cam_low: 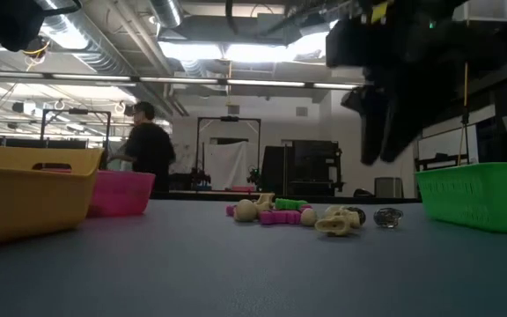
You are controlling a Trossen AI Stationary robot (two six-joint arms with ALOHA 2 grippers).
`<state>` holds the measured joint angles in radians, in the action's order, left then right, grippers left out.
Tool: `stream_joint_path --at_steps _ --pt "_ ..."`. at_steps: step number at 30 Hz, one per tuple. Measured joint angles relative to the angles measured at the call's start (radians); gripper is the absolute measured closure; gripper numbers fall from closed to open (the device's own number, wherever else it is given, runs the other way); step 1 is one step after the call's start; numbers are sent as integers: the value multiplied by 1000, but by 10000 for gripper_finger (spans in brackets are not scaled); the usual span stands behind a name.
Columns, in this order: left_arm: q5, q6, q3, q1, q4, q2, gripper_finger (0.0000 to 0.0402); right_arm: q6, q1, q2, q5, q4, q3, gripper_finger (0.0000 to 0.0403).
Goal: Sort Halloween decoration
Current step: Put the black skull toy into the yellow bin
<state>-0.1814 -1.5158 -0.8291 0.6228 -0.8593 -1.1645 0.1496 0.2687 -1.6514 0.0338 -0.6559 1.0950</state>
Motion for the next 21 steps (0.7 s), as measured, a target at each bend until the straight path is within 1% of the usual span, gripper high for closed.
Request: stream_joint_path --at_steps 5,13,21 --pt "22 0 0 0 0 0 189 1 0 -50 -4 10 0 226" --pt "29 0 0 0 0 0 189 1 0 -129 -19 17 0 226" --pt "42 0 0 0 -1 0 189 2 0 -179 -29 44 0 226"
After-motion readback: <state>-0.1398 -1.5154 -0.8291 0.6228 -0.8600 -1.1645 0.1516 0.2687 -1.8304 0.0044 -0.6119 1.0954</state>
